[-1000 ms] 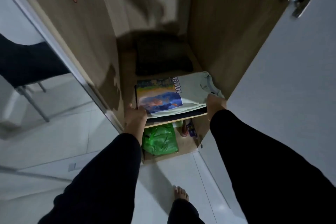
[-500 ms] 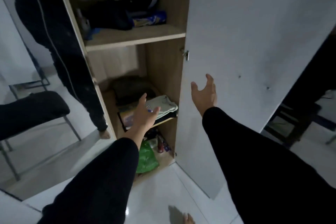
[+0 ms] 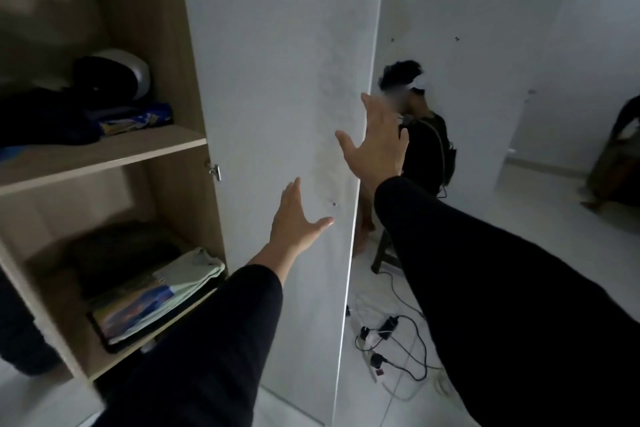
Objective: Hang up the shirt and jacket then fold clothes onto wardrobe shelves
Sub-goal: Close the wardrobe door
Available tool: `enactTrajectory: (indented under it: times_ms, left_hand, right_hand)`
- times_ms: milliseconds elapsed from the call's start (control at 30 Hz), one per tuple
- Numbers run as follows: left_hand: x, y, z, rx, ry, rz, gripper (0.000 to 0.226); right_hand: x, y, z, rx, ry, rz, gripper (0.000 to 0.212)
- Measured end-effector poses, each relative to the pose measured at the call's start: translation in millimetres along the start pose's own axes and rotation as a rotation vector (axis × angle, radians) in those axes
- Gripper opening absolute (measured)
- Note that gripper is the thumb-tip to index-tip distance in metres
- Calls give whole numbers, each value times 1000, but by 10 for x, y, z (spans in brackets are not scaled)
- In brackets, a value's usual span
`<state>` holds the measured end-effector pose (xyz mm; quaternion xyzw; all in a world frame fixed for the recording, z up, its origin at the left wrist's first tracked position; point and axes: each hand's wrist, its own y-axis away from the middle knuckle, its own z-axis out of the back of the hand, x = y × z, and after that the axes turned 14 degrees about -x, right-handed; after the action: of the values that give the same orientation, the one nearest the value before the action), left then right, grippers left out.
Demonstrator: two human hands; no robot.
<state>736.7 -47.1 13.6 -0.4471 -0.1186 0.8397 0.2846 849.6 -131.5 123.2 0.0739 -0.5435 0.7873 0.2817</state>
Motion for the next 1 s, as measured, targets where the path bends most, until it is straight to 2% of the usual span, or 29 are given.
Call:
enactTrajectory:
  times_ms: [233, 367, 533, 633, 733, 833, 933, 1000]
  left_hand:
    - [-635, -460, -611, -104, -64, -11, 115]
    - [-828, -600, -869, -195, -72, 24, 120]
    - [-819, -730, -1020, -252, -53, 117, 118]
    - [-905, -795, -1030, -236, -89, 266, 118]
    - [-1053, -759, -1054, -221, -79, 321, 119]
    - [-1020, -655, -1026, -245, -41, 336, 118]
    - [-858, -488, -838, -251, -45, 281, 114]
    - [-746, -338, -642, -245, -11, 248, 104]
  right_hand:
    - [-443, -581, -95, 58, 173, 163, 85]
    - [-597, -796, -284, 110, 48, 174, 88]
    - [-613, -905, -439, 154, -31, 208, 79]
    - [-578, -905, -497, 161, -82, 202, 75]
    - [-557, -860, -503, 161, -138, 171, 73]
    - [-493, -764, -432, 165, -186, 182, 73]
    - [-309, -586, -346, 149, -276, 183, 73]
    - [-96, -415, -279, 140, -352, 151, 72]
